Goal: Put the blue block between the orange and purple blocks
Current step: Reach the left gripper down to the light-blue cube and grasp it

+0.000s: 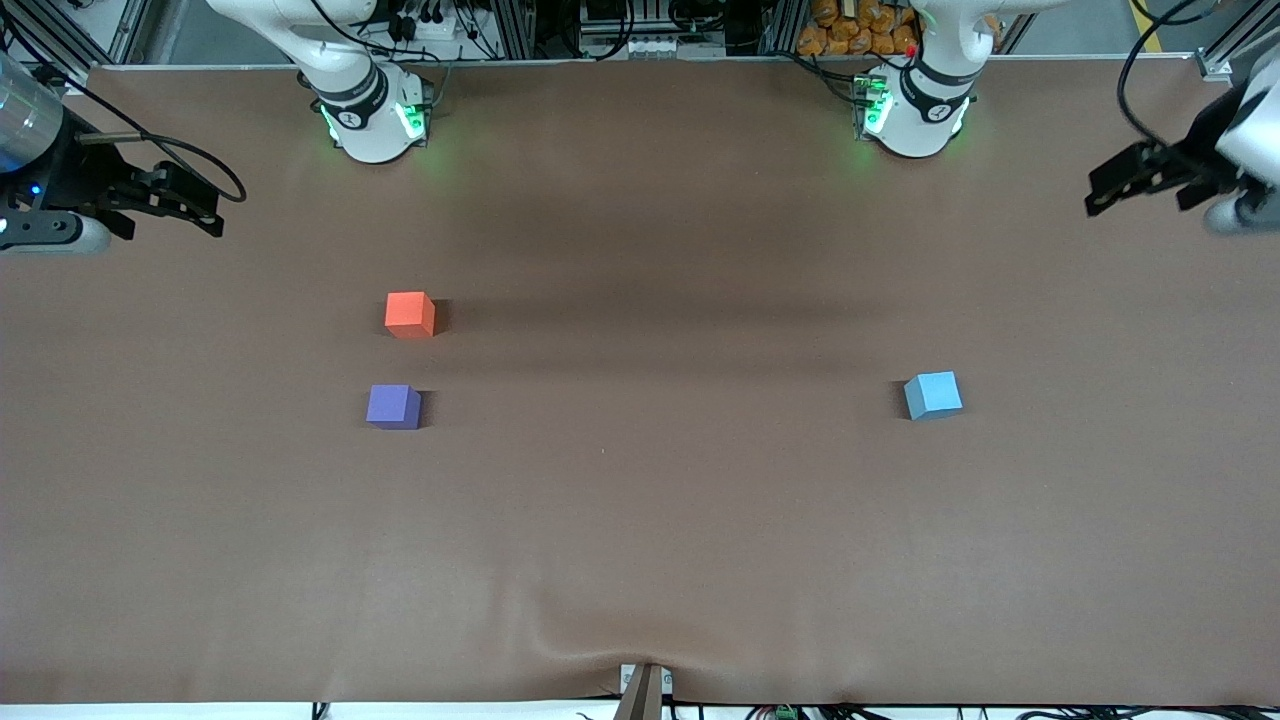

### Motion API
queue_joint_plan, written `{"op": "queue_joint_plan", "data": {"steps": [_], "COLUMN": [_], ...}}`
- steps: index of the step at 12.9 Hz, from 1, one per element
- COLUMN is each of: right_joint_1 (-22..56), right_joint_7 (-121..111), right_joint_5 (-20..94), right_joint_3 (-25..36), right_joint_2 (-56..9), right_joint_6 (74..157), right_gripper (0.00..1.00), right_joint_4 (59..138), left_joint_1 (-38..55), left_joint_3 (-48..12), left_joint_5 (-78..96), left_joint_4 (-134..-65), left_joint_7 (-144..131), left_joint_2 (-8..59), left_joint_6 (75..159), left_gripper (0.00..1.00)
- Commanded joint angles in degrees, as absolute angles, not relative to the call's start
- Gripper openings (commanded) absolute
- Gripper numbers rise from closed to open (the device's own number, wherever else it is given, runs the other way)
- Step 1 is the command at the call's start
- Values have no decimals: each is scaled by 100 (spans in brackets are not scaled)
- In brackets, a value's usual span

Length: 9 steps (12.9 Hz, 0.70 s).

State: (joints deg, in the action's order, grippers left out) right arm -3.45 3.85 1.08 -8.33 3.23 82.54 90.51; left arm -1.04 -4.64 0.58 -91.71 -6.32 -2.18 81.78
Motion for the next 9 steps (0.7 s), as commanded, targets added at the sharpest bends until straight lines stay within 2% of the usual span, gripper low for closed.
{"op": "queue_joint_plan", "data": {"steps": [1, 9], "right_joint_1": [-475, -466], "right_joint_7": [369, 360], "right_joint_5": [193, 193], "right_joint_3": [-896, -896], "right_joint_2": [378, 378], "right_joint_6": [8218, 8227], "right_gripper": [100, 100], "right_joint_4": [9070, 9070], "left_joint_1": [-44, -9], "left_joint_3": [-492, -764], "left_joint_5": [193, 185], "left_joint_4": [-9227, -11379], "left_joint_7": [-527, -536], "left_joint_2": [272, 281], "left_joint_6": [8585, 11132], "left_gripper": [100, 100]}}
